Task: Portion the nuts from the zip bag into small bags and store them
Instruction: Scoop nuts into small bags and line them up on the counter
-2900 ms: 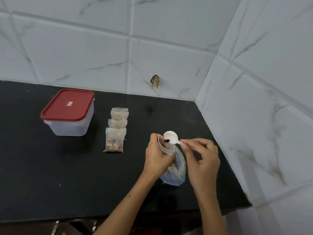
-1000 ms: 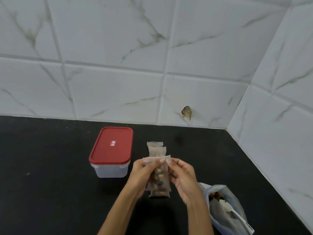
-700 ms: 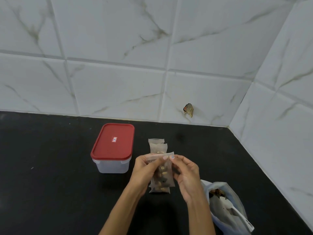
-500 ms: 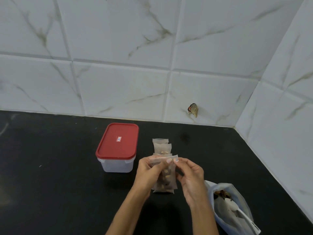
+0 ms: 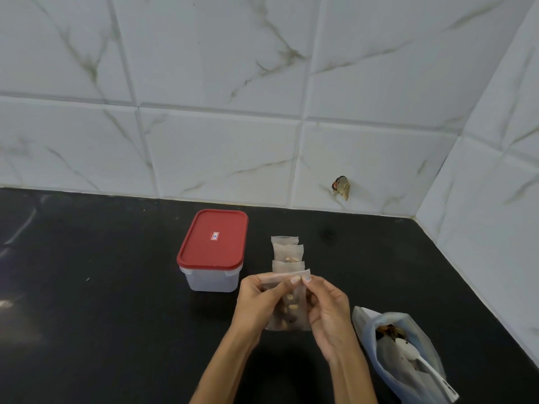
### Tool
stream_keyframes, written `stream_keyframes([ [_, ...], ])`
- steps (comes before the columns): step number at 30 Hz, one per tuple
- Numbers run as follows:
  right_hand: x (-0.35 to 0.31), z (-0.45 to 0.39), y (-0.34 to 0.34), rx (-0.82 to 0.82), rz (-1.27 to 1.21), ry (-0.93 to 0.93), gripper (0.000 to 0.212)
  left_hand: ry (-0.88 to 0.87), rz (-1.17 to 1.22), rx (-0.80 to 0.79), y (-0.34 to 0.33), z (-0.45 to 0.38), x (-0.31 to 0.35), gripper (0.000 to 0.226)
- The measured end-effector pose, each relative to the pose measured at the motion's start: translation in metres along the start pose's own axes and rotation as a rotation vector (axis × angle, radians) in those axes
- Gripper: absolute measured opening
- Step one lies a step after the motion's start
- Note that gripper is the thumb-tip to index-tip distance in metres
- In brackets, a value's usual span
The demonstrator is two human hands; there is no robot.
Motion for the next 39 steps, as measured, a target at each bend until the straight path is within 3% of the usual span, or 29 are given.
stream_keyframes([
  [5,-0.003,0.006,0.004,0.05,-0.015,0.036,0.012,0.016,0.023,-0.018,-0.005,0.004,-0.003,0.012],
  [9,-0.004,0.009,0.009,0.068,-0.053,0.031,0.013,0.033,0.131,-0.019,-0.005,0.003,-0.006,0.027],
  [16,0.002,0.008,0.008,0.027,-0.109,0.012,0.02,0.006,0.133,-0.024,-0.008,0.004,-0.009,0.01],
  [19,0.006,0.006,0.004,0.019,-0.005,-0.02,0.031,0.018,0.111,0.011,-0.002,0.003,-0.013,0.01],
  [23,0.007,0.005,0.009,0.099,0.151,0.015,0.012,0.07,0.071,0.005,0.002,0.005,-0.02,0.01],
  [31,0.008,0.004,0.024,0.202,0.373,0.072,0.008,0.169,0.09,-0.045,0.009,0.009,-0.033,0.019],
  [39,0.023,-0.003,0.039,0.341,0.378,0.021,0.007,0.234,0.054,0.152,0.017,0.016,-0.056,0.011],
])
Point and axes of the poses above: each hand's wrist, its own z-axis away from the middle knuckle, its own y-axis out of the back of the hand, x = y × z, the point moved 6 cm from there along -z, towards the middle knuckle, and after that the axes turned 15 degrees about -y, right-handed, at the moved point
